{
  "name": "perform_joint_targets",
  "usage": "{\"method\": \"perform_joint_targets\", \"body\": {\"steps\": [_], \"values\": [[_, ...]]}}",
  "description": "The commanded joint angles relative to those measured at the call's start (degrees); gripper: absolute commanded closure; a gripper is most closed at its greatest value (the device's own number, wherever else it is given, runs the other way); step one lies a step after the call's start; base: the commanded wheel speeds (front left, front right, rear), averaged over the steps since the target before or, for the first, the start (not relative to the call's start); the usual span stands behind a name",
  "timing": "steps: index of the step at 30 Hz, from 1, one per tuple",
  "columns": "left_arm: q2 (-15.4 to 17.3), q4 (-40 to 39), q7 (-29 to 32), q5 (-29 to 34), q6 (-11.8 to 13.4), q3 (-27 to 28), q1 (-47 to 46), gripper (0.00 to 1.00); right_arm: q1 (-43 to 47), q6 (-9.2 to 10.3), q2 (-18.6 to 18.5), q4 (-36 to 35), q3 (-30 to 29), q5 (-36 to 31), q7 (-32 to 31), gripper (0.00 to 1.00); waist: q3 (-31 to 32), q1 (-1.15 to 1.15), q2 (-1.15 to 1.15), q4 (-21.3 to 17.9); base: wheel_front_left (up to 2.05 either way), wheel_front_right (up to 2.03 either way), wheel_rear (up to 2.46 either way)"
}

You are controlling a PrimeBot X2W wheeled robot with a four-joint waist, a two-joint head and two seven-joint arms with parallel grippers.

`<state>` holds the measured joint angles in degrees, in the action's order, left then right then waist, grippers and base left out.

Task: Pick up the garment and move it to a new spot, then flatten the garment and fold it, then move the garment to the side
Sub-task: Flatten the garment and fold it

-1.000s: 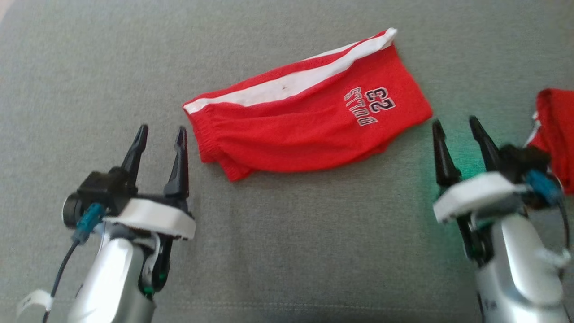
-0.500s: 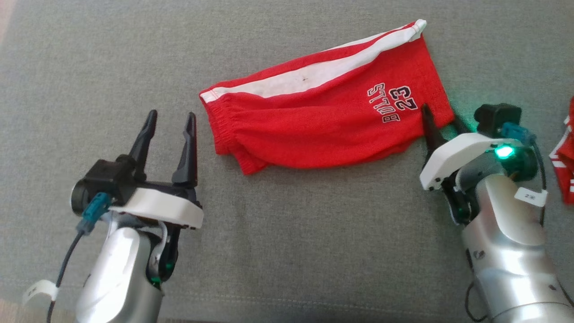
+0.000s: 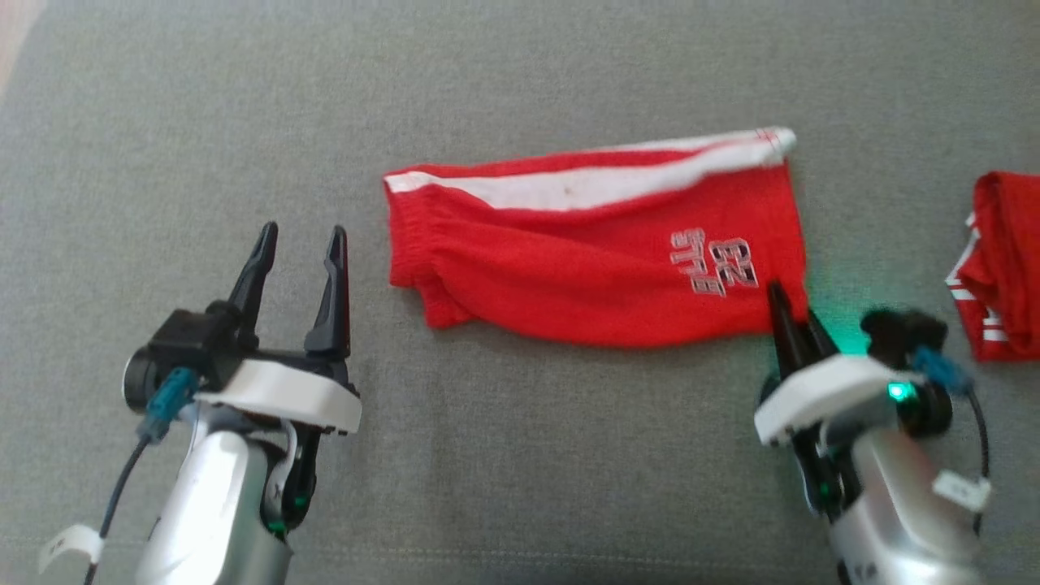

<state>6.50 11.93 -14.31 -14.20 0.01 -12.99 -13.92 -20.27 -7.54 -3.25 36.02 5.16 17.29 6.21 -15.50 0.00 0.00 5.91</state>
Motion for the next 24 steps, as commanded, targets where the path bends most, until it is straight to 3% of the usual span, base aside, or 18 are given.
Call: {"method": "perform_joint_targets", "body": {"steps": [1,15,21,24], "values": [[0.6,-1.4,-0.7,0.6,0.0,2.2,-0.3,0.0,2.5,0.05,0.4,-2.8,0.4,0.7,0.9,1.0,1.0,0.0,0.0,-0.6,0.0,0.0,0.0],[0.7,-1.0,-0.7,0.8,-0.4,1.7,1.0,0.0,9.9,0.05,0.4,-10.0,-5.2,0.5,-2.1,1.0,2.8,0.0,0.0,-0.8,0.0,0.0,0.0],[0.6,-0.5,-0.7,0.6,-0.3,1.5,1.5,0.0,7.3,0.05,0.4,-16.3,-1.3,-1.2,-4.9,1.0,4.1,0.0,0.0,-0.5,0.0,0.0,0.0],[0.5,-0.3,-0.7,0.5,-0.3,1.3,1.5,0.0,4.3,0.05,0.4,-20.8,3.5,-1.8,-7.9,1.0,4.5,0.0,0.0,-0.2,0.0,0.0,0.0]]}}
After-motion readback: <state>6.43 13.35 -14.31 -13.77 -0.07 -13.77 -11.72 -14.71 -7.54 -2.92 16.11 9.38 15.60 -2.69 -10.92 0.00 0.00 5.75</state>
